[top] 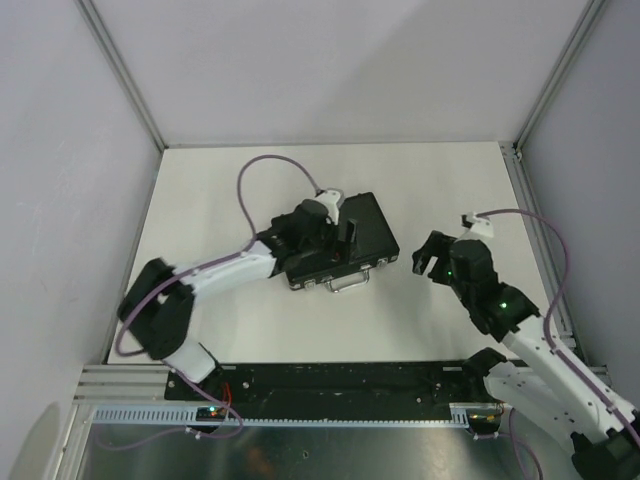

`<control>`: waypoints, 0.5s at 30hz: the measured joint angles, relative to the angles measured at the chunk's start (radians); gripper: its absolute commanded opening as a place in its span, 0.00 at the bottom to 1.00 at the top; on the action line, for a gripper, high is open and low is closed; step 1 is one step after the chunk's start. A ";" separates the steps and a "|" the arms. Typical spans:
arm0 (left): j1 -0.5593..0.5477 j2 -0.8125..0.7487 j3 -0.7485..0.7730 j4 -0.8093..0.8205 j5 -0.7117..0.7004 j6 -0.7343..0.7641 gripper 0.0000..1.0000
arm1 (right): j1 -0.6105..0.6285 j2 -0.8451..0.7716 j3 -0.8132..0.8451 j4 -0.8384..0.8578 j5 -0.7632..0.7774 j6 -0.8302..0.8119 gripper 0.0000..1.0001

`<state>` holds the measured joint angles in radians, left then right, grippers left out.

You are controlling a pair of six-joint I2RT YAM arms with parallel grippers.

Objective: Pack up texas hold em set

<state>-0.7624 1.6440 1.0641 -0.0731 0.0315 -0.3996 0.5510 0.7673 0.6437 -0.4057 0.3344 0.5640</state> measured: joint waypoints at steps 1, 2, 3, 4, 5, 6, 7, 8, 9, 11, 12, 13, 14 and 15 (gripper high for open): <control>0.002 -0.052 -0.026 -0.013 -0.017 0.000 1.00 | -0.010 -0.026 0.003 -0.024 0.005 0.006 0.93; 0.002 -0.108 -0.051 -0.026 -0.033 -0.001 1.00 | -0.020 -0.055 0.011 -0.056 0.011 0.012 0.96; 0.002 -0.166 -0.074 -0.034 -0.047 -0.002 1.00 | -0.029 -0.075 0.021 -0.088 0.019 0.017 0.98; 0.002 -0.227 -0.096 -0.042 -0.060 -0.003 1.00 | -0.035 -0.091 0.035 -0.118 0.026 0.021 0.98; 0.002 -0.291 -0.119 -0.048 -0.074 -0.007 1.00 | -0.038 -0.103 0.050 -0.145 0.030 0.024 0.99; 0.002 -0.351 -0.140 -0.053 -0.087 -0.011 1.00 | -0.038 -0.114 0.064 -0.169 0.035 0.026 0.99; 0.002 -0.404 -0.157 -0.059 -0.098 -0.015 1.00 | -0.038 -0.125 0.080 -0.194 0.041 0.029 0.99; 0.002 -0.475 -0.181 -0.073 -0.117 -0.022 1.00 | -0.039 -0.135 0.100 -0.220 0.046 0.031 0.99; 0.002 -0.528 -0.195 -0.088 -0.134 -0.027 1.00 | -0.039 -0.144 0.123 -0.246 0.052 0.032 0.99; 0.002 -0.652 -0.218 -0.135 -0.169 -0.037 1.00 | -0.041 -0.158 0.162 -0.283 0.062 0.035 0.99; 0.002 -0.696 -0.221 -0.159 -0.183 -0.040 1.00 | -0.042 -0.164 0.185 -0.303 0.067 0.037 0.99; 0.002 -0.755 -0.223 -0.196 -0.203 -0.045 1.00 | -0.043 -0.167 0.209 -0.325 0.072 0.039 0.99; 0.002 -0.794 -0.223 -0.219 -0.216 -0.045 1.00 | -0.045 -0.173 0.232 -0.344 0.078 0.039 0.99; 0.002 -0.838 -0.223 -0.248 -0.232 -0.046 1.00 | -0.045 -0.179 0.254 -0.362 0.082 0.040 0.99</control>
<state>-0.7609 0.8062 0.8413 -0.3210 -0.2005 -0.4454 0.5056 0.5884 0.8978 -0.7677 0.4168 0.6037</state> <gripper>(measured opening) 0.994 0.991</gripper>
